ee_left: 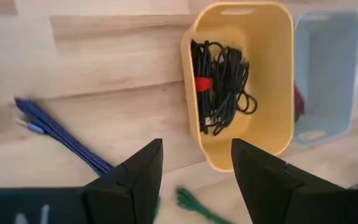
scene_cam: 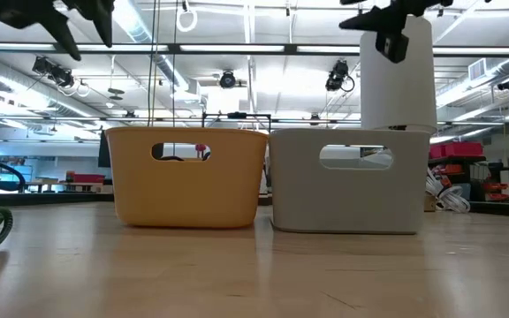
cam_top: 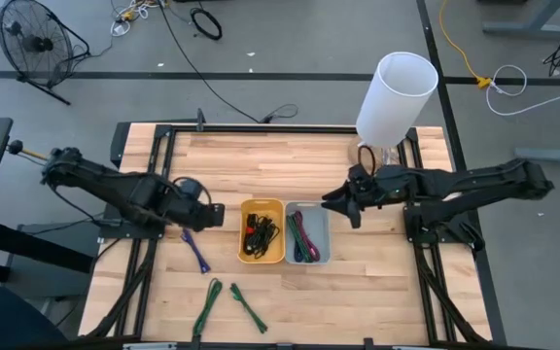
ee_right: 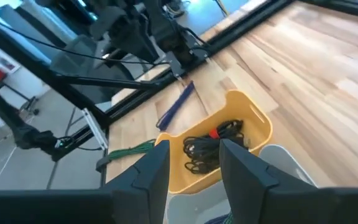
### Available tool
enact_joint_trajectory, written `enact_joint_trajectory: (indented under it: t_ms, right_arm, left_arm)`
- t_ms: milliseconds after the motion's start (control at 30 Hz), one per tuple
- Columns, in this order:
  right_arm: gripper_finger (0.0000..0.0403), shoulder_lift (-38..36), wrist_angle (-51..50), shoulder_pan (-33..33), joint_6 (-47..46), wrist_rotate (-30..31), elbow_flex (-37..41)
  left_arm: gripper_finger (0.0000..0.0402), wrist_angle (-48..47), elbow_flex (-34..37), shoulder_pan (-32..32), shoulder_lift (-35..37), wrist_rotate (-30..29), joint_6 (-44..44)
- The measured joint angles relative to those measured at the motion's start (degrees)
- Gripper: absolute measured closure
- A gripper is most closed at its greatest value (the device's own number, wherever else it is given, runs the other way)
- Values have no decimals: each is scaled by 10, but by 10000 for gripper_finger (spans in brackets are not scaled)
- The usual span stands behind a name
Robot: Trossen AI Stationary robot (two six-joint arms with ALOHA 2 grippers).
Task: Pick & Place USB Port
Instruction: Put the black violet charger cable into the gray bin
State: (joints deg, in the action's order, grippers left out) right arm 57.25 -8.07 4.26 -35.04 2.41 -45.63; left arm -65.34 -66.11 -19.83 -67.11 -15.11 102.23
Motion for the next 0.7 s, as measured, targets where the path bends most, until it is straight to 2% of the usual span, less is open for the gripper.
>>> enact_joint_trajectory:
  t_ms: [67,167,333,700]
  right_arm:
    - [264,-12,-1,-4,11,-11,0]
    - [264,-29,-2,-6,27,-20,0]
    - [264,-51,-8,-6,42,-21,0]
    - [264,-65,-10,-6,71,-21,0]
  left_arm:
    - [205,-4,-1,-15,-10,-9,54]
    - [205,-33,0,-36,-32,10,128]
    - [205,-77,0,-57,-81,82,234]
    - [205,-73,6,-73,-175,179,306]
